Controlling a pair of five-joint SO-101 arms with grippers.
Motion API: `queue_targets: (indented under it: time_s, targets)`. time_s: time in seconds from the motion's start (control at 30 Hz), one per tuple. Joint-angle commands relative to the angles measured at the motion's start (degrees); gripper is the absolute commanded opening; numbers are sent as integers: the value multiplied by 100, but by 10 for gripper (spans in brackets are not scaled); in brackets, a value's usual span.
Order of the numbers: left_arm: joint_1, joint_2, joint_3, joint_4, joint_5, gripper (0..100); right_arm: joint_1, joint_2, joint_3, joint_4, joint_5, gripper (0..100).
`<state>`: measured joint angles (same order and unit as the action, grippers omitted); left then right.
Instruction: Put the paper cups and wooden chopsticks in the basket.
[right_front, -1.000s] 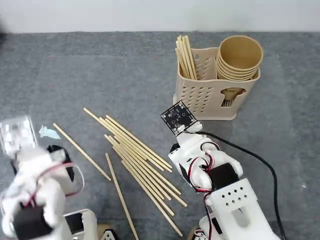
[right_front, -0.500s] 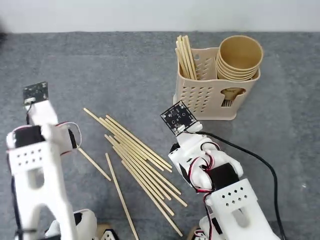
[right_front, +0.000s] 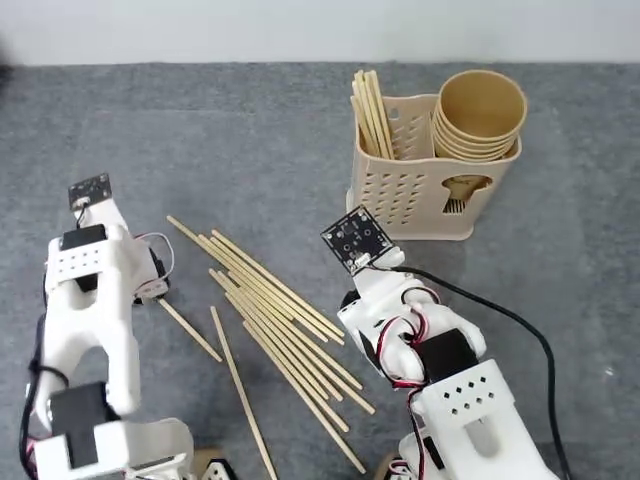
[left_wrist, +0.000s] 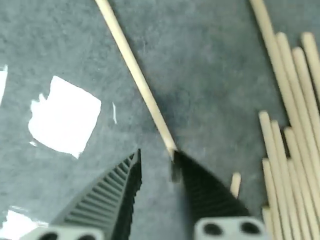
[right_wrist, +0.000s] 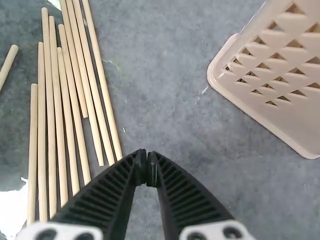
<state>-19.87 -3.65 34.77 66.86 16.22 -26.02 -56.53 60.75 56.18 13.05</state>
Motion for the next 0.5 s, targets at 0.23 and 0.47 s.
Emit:
queue_targets:
  time_s: [0.23, 0.47]
  targets:
    - [202, 369, -286, -791, 738, 184, -523, -154, -18, -31, -62, 9]
    - [501, 1354, -514, -809, 1143, 123, -523, -154, -18, -22, -53, 9]
